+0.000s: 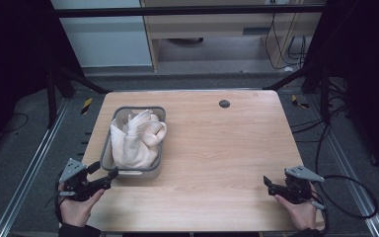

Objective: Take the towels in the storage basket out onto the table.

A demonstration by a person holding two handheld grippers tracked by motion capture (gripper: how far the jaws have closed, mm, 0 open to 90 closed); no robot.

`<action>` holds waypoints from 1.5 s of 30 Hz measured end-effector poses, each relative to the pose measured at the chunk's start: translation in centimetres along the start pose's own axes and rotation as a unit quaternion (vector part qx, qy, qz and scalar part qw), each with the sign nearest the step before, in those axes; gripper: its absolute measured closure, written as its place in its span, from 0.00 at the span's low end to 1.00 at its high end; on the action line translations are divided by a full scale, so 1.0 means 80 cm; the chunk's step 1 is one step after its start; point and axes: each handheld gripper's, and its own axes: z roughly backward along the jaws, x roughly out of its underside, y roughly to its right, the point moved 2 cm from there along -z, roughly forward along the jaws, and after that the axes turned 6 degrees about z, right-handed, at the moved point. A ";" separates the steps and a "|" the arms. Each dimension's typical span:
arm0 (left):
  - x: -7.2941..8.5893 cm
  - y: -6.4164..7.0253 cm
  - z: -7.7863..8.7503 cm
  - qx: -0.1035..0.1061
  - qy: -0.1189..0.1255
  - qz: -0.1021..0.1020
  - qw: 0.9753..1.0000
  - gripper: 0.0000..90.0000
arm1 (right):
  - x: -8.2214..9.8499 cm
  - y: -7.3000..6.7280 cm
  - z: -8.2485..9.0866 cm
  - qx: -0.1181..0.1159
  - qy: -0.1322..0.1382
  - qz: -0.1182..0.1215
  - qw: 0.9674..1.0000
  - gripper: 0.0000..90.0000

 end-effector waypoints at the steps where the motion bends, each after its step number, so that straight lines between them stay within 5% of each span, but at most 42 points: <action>1: -0.001 0.000 0.000 0.000 -0.001 0.000 1.000 0.26 | 0.000 0.000 0.000 0.000 0.002 0.001 1.000 0.17; 18: -0.045 0.014 -0.025 0.019 -0.021 -0.014 1.000 0.25 | -0.003 -0.004 0.004 -0.012 0.012 -0.009 1.000 0.17; 45: -0.081 0.025 -0.079 0.002 -0.066 -0.045 0.997 0.27 | -0.003 -0.007 0.001 -0.027 0.005 -0.006 1.000 0.16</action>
